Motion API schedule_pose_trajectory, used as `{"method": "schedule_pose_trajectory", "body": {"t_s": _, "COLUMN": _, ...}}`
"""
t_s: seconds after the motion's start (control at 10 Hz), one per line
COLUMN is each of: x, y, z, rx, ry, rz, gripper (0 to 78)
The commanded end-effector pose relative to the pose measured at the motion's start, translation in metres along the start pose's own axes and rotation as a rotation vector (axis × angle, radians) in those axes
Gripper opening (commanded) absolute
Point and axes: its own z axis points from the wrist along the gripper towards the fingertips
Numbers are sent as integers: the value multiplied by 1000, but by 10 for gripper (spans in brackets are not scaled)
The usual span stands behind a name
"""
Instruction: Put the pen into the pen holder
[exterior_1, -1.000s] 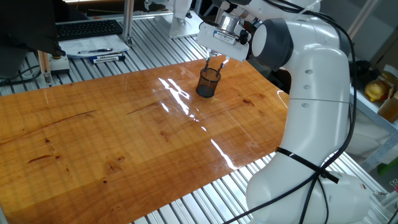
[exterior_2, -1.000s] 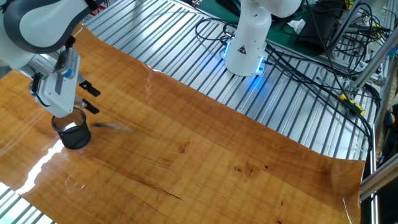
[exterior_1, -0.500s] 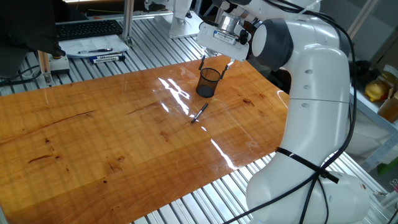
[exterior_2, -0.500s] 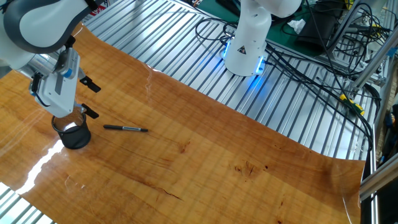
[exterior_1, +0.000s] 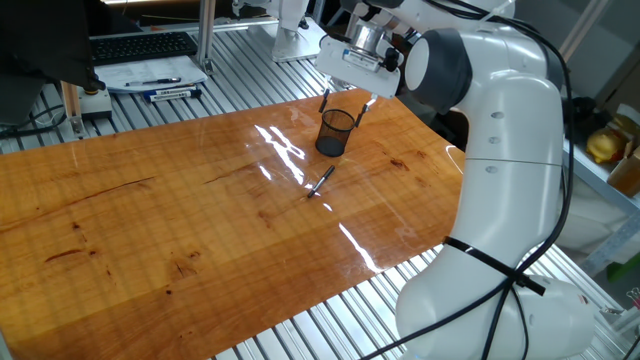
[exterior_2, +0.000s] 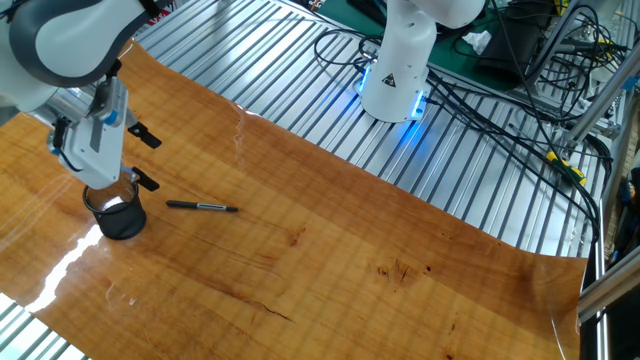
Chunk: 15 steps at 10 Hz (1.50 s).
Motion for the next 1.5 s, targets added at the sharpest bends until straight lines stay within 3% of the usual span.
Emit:
{"method": "schedule_pose_trajectory", "body": {"t_s": 0.1, "x": 1, "y": 0, "z": -2, "rx": 19, "ry": -38, "rz": -46, "gripper": 774}}
{"method": "schedule_pose_trajectory", "body": {"t_s": 0.2, "x": 1, "y": 0, "z": -2, "rx": 19, "ry": -38, "rz": -46, "gripper": 774}}
{"method": "schedule_pose_trajectory", "body": {"t_s": 0.4, "x": 11, "y": -2, "z": 6, "rx": 108, "ry": -140, "rz": -130, "gripper": 774}}
{"method": "schedule_pose_trajectory", "body": {"t_s": 0.5, "x": 19, "y": -1, "z": 10, "rx": 130, "ry": -170, "rz": -131, "gripper": 774}}
{"method": "schedule_pose_trajectory", "body": {"t_s": 0.7, "x": 37, "y": 2, "z": 15, "rx": 133, "ry": -193, "rz": -150, "gripper": 774}}
{"method": "schedule_pose_trajectory", "body": {"t_s": 0.8, "x": 44, "y": 0, "z": 20, "rx": 157, "ry": -267, "rz": -200, "gripper": 774}}
{"method": "schedule_pose_trajectory", "body": {"t_s": 0.9, "x": 47, "y": -5, "z": 27, "rx": 185, "ry": -320, "rz": -238, "gripper": 774}}
{"method": "schedule_pose_trajectory", "body": {"t_s": 1.2, "x": 48, "y": -8, "z": 33, "rx": 170, "ry": -329, "rz": -239, "gripper": 774}}
{"method": "schedule_pose_trajectory", "body": {"t_s": 1.3, "x": 48, "y": -8, "z": 38, "rx": 154, "ry": -338, "rz": -232, "gripper": 774}}
{"method": "schedule_pose_trajectory", "body": {"t_s": 1.4, "x": 46, "y": -7, "z": 47, "rx": 140, "ry": -367, "rz": -237, "gripper": 774}}
{"method": "schedule_pose_trajectory", "body": {"t_s": 1.5, "x": 45, "y": -6, "z": 49, "rx": 137, "ry": -370, "rz": -237, "gripper": 774}}
